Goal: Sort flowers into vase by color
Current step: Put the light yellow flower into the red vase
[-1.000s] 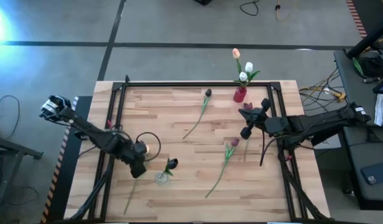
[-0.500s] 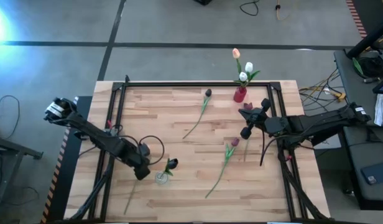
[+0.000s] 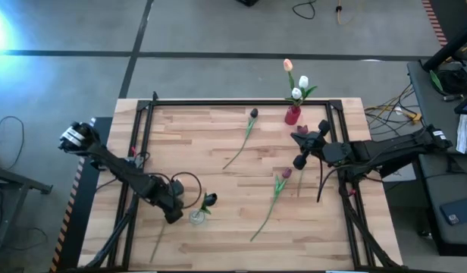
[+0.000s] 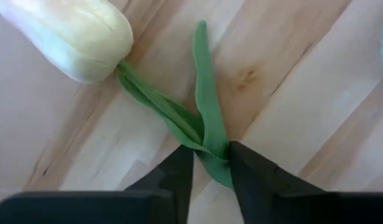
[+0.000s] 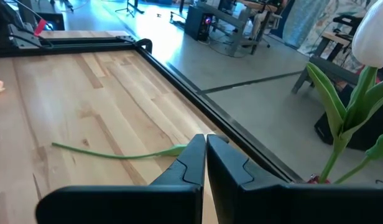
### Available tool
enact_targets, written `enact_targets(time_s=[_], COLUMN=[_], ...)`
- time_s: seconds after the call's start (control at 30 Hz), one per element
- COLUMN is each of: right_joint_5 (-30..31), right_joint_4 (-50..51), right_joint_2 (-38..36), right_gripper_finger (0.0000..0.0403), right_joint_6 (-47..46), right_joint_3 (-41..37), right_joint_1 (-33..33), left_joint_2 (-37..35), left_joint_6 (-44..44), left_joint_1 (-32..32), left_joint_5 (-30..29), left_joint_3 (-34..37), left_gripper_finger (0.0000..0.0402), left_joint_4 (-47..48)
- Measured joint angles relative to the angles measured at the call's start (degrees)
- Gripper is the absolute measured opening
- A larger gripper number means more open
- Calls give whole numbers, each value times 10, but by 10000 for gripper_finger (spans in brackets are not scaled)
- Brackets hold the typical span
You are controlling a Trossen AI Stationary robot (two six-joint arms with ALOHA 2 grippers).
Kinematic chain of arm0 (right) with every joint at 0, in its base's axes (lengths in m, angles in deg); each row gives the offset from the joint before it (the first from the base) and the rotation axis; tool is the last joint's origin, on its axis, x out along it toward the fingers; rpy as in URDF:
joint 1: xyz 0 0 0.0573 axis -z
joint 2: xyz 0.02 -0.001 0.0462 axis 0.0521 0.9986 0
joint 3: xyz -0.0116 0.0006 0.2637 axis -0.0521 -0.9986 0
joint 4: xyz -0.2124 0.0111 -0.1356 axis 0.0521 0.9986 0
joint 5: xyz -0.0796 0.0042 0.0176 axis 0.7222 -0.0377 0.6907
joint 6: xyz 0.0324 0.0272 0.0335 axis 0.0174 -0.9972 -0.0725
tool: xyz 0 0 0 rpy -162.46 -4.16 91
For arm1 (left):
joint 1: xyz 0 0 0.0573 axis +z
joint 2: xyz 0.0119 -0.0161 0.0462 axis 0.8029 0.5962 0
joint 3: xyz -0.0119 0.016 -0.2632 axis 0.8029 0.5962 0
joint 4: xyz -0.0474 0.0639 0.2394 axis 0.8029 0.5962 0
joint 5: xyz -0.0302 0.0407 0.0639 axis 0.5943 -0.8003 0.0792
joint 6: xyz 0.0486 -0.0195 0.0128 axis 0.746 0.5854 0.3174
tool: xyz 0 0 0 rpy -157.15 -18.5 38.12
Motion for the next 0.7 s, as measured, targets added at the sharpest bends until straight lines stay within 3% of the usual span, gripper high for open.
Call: enact_targets(time_s=[0.17,0.4,0.6,0.7], right_joint_5=[0,0,0,-1], right_joint_4=[0,0,0,-1], right_joint_2=[0,0,0,0], right_gripper_finger=[9,9,9,9], right_joint_6=[0,6,20,18], right_joint_3=[0,0,0,-3], right_joint_1=[0,0,0,0], left_joint_2=[2,-80,-166,-198], left_joint_6=[-3,39,193,323], left_joint_1=[-18,-10,39,79], left_joint_5=[-28,-181,-346,-376], left_joint_3=[0,0,0,3], left_gripper_finger=[12,2,1,1], left_joint_4=[-3,-2,-55,-142])
